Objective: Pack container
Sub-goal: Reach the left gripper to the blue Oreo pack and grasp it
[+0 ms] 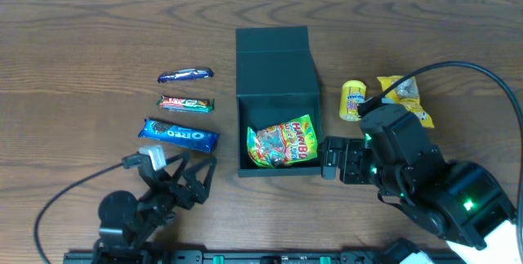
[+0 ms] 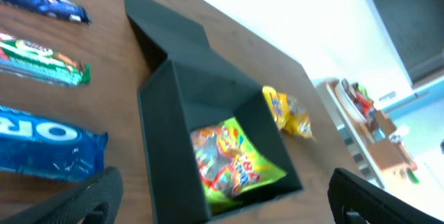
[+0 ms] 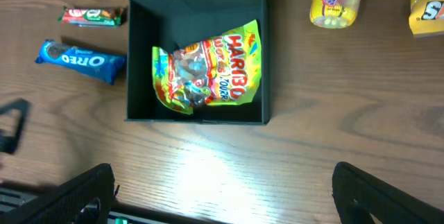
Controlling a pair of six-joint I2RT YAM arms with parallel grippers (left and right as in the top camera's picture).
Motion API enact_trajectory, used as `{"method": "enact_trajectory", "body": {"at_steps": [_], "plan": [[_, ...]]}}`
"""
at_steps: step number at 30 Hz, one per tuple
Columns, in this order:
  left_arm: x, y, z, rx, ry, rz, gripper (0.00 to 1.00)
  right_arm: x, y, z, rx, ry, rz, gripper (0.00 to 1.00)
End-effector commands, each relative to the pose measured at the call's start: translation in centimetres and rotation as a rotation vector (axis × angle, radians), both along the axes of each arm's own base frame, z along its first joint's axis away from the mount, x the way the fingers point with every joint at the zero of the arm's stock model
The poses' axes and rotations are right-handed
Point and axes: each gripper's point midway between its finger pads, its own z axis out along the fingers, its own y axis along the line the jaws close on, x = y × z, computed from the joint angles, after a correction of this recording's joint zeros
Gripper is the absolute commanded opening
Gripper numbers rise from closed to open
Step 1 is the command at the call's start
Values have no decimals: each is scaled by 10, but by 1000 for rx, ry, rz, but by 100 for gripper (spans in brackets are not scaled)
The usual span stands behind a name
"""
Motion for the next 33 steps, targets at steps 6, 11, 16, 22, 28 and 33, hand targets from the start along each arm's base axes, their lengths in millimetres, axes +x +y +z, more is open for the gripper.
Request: {"method": "enact_trajectory", "body": {"at_steps": [6, 11, 16, 22, 28, 33], "plan": [[31, 14, 54, 153, 126, 59, 95, 1, -1, -2, -16, 1, 9, 99], [63, 4, 76, 143, 246, 16, 95, 2, -1, -3, -20, 6, 9, 99], [73, -24, 84, 62, 280, -145, 95, 2, 0, -5, -25, 14, 9, 99], [92, -9, 54, -5, 469, 23, 95, 2, -1, -8, -34, 28, 9, 99], [82, 25, -29, -7, 902, 342, 96, 0, 0, -11, -35, 39, 13, 99], [75, 29, -75, 24, 1109, 404, 96, 0, -1, -13, -38, 43, 13, 99]]}}
